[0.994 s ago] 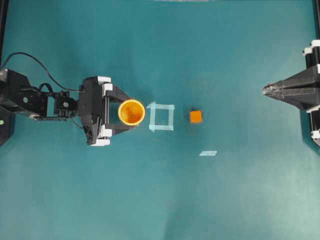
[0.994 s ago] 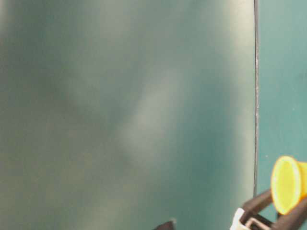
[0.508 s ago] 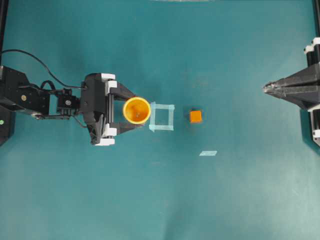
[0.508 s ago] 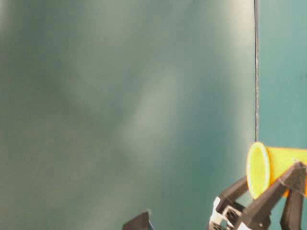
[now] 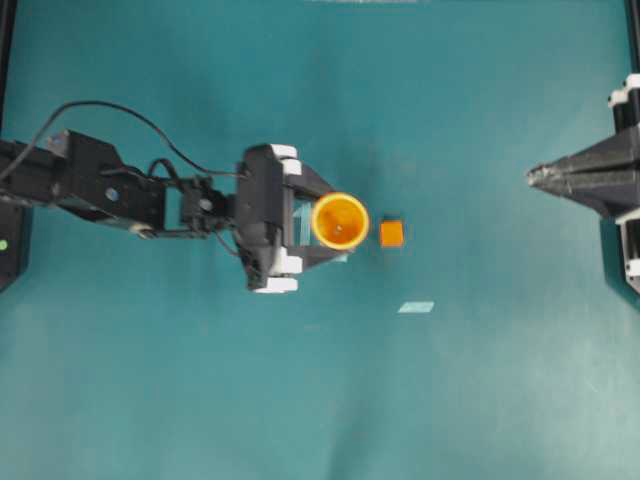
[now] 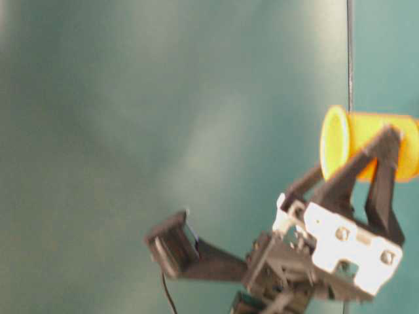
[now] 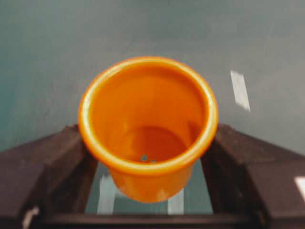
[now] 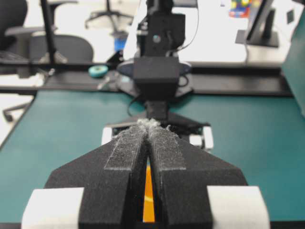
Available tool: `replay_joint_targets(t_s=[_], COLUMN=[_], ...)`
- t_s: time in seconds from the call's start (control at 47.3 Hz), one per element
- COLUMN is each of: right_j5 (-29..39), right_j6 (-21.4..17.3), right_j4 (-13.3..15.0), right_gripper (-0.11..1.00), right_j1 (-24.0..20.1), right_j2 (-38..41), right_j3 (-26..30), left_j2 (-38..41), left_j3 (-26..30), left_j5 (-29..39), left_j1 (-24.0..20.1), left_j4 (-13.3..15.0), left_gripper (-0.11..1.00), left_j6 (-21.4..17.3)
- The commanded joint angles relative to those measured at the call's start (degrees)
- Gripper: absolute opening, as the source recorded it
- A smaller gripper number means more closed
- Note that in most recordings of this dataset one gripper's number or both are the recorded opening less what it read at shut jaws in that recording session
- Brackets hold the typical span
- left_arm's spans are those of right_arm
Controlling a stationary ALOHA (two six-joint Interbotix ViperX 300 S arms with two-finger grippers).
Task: Move the cup to the right with left arm.
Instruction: 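Slide the held cup right past the tape square toward the right gripper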
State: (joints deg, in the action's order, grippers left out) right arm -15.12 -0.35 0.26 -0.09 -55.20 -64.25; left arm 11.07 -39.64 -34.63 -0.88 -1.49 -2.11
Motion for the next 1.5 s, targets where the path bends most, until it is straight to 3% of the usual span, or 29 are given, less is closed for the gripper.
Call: replay_joint_targets(t_s=[0.0,1.481], right_j5=[-0.09,1.76], right_j6=[-0.09,0.7], right_j4=[0.0,0.09], right_gripper=[0.01,0.01], right_j1=[0.09,0.09], right_j2=[0.35,-0.53], right_j3=[1.93,2.72], left_j2=[0.26,27.77], left_j3=[3.52,52.47], left_j5=[0.79,17.84], left_j1=[0.09,-1.14], left_j4=[-0.18,-0.18], left_gripper=[0.63,0.63], left_j6=[-0.09,-0.7])
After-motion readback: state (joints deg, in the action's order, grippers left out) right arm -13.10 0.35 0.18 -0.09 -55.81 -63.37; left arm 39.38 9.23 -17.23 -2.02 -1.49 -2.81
